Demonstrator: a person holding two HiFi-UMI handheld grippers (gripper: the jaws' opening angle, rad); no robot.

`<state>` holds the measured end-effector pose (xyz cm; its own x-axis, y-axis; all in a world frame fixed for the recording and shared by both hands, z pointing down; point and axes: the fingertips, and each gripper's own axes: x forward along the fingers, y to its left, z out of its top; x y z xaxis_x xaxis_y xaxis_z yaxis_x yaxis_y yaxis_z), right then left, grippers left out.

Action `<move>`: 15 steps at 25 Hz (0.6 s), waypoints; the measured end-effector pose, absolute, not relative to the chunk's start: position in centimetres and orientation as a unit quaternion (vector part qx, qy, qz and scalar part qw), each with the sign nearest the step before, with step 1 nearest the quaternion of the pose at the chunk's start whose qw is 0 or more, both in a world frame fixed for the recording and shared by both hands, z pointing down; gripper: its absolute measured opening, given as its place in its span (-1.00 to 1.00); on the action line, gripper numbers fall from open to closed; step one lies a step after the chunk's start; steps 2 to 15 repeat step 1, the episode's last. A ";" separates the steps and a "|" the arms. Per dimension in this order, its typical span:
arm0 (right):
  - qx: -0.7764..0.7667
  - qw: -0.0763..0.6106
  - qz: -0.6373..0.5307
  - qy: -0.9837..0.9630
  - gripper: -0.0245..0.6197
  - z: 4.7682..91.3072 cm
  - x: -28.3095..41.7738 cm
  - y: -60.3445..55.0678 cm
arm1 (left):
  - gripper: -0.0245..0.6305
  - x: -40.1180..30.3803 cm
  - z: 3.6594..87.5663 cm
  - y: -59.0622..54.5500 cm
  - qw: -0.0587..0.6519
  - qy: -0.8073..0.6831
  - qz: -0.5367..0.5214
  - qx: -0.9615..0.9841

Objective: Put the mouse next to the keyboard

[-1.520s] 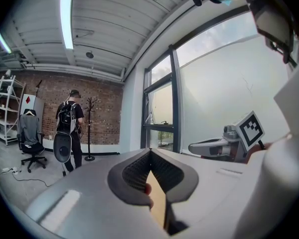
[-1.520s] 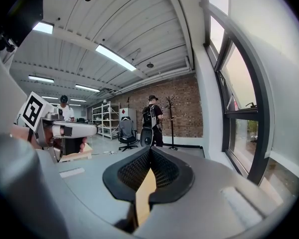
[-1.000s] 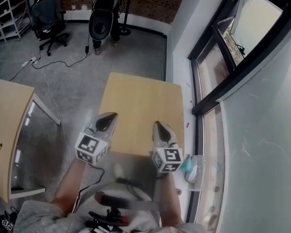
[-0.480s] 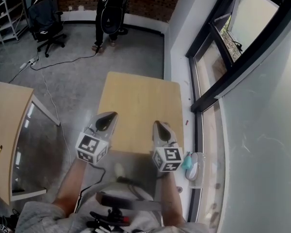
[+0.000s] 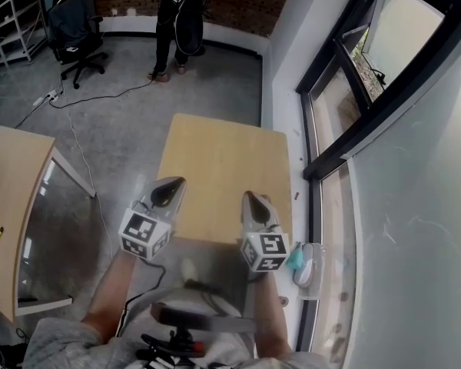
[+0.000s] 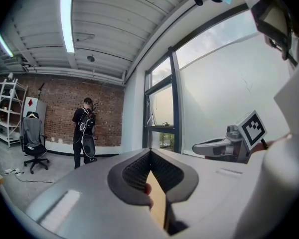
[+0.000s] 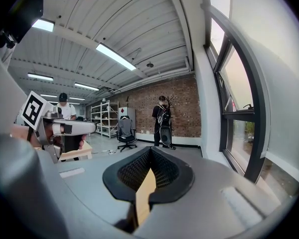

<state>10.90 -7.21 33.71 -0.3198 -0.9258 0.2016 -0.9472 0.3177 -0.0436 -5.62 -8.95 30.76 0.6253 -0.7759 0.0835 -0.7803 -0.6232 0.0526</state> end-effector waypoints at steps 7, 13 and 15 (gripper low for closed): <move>0.579 0.069 0.077 -0.809 -0.89 33.7 10.8 -7.2 | -0.93 -5.7 30.8 -9.0 0.042 -0.432 0.026 0.901; 0.579 0.069 0.077 -0.809 -0.89 33.7 10.8 -7.2 | -0.93 -5.7 30.8 -9.0 0.042 -0.432 0.026 0.901; 0.579 0.069 0.077 -0.809 -0.89 33.7 10.8 -7.2 | -0.93 -5.7 30.8 -9.0 0.042 -0.432 0.026 0.901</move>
